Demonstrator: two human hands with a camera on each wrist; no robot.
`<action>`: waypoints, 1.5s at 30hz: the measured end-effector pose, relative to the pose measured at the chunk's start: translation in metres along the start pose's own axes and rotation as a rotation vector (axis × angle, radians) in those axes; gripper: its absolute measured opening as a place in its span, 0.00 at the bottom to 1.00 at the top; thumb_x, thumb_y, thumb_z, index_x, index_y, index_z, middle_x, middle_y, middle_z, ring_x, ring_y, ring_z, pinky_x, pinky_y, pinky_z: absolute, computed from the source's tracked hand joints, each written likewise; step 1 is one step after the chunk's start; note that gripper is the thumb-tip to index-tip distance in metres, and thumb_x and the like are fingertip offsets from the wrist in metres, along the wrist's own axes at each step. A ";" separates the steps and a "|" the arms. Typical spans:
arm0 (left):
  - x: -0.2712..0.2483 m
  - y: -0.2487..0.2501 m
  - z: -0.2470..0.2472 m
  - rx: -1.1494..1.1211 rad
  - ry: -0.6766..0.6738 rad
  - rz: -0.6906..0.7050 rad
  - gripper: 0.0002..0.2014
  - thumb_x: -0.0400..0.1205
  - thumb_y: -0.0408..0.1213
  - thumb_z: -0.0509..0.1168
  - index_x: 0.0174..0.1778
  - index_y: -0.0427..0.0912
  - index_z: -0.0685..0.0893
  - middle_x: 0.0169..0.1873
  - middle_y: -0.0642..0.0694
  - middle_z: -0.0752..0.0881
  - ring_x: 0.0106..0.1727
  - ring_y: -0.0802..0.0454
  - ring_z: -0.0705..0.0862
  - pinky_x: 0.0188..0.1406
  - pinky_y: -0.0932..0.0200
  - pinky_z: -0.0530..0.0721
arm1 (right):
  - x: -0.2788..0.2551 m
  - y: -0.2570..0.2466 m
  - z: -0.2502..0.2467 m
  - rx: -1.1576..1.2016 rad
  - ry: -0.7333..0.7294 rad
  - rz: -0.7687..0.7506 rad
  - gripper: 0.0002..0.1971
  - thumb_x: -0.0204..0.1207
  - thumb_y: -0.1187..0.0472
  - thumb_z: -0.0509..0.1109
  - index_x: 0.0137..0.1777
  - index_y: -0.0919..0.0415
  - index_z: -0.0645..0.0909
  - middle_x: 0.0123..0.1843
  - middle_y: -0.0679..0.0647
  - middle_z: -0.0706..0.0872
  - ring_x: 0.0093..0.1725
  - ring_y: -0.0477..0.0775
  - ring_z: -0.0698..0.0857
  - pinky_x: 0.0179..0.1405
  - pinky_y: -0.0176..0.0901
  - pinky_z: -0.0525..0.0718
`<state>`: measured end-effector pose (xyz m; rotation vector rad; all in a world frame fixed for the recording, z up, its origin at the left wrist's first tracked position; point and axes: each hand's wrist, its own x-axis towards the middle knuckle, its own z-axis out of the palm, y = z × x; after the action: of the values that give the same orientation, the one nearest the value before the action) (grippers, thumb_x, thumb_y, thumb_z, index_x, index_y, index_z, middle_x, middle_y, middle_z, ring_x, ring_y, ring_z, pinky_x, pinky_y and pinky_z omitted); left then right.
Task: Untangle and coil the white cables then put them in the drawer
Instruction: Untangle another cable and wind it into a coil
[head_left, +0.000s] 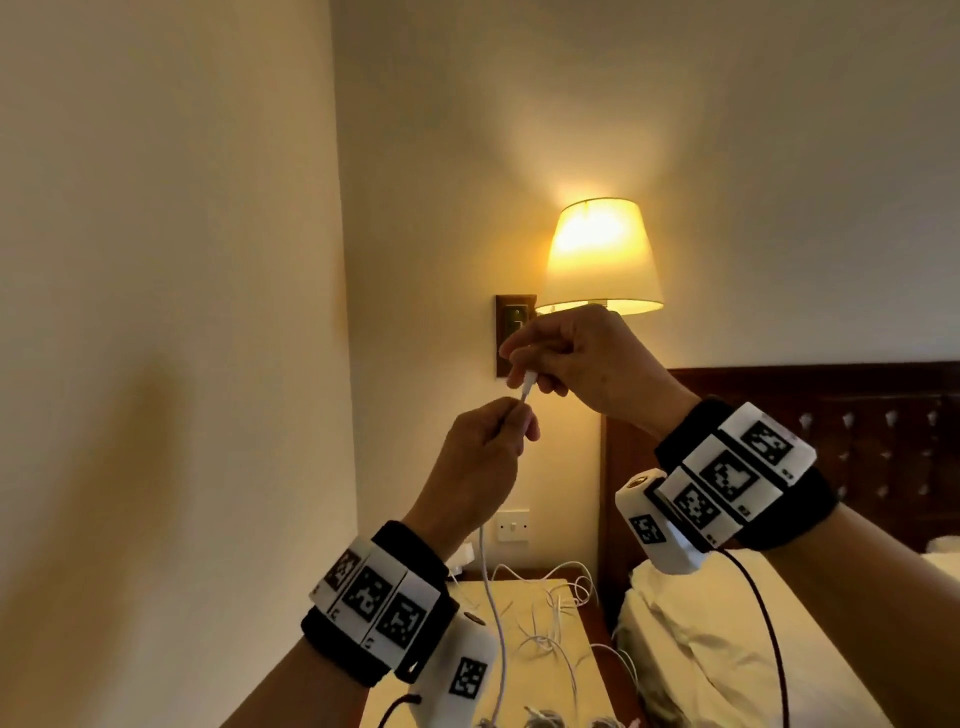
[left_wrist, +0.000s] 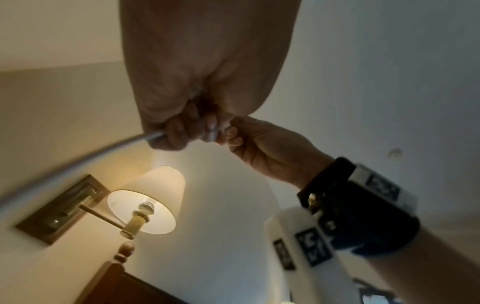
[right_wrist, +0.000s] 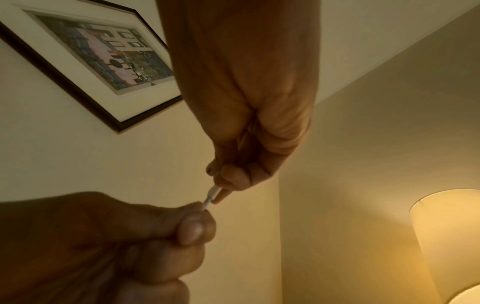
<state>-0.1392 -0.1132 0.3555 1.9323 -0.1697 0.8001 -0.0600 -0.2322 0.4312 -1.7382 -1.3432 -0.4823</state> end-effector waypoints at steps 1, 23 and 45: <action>0.000 0.000 0.002 -0.039 -0.031 -0.020 0.17 0.89 0.41 0.53 0.37 0.41 0.79 0.23 0.51 0.72 0.23 0.59 0.69 0.26 0.65 0.69 | -0.001 0.002 0.001 0.006 -0.014 0.004 0.07 0.79 0.66 0.70 0.54 0.66 0.87 0.39 0.52 0.91 0.32 0.46 0.87 0.31 0.30 0.81; 0.058 -0.010 -0.030 -0.482 0.102 -0.156 0.16 0.89 0.40 0.50 0.35 0.46 0.73 0.19 0.55 0.66 0.19 0.58 0.63 0.20 0.63 0.66 | -0.045 0.026 0.058 0.820 -0.297 0.677 0.17 0.88 0.50 0.54 0.52 0.62 0.78 0.28 0.48 0.71 0.25 0.44 0.68 0.22 0.34 0.71; 0.031 -0.006 -0.068 0.576 0.199 -0.004 0.25 0.89 0.46 0.52 0.79 0.37 0.68 0.77 0.41 0.72 0.78 0.46 0.69 0.74 0.59 0.65 | -0.004 0.001 0.043 0.197 -0.128 0.608 0.16 0.87 0.53 0.59 0.39 0.58 0.79 0.28 0.49 0.72 0.18 0.41 0.68 0.16 0.32 0.66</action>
<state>-0.1439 -0.0461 0.3893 2.3624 0.2096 1.1198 -0.0692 -0.2000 0.4039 -1.9149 -0.8414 0.1005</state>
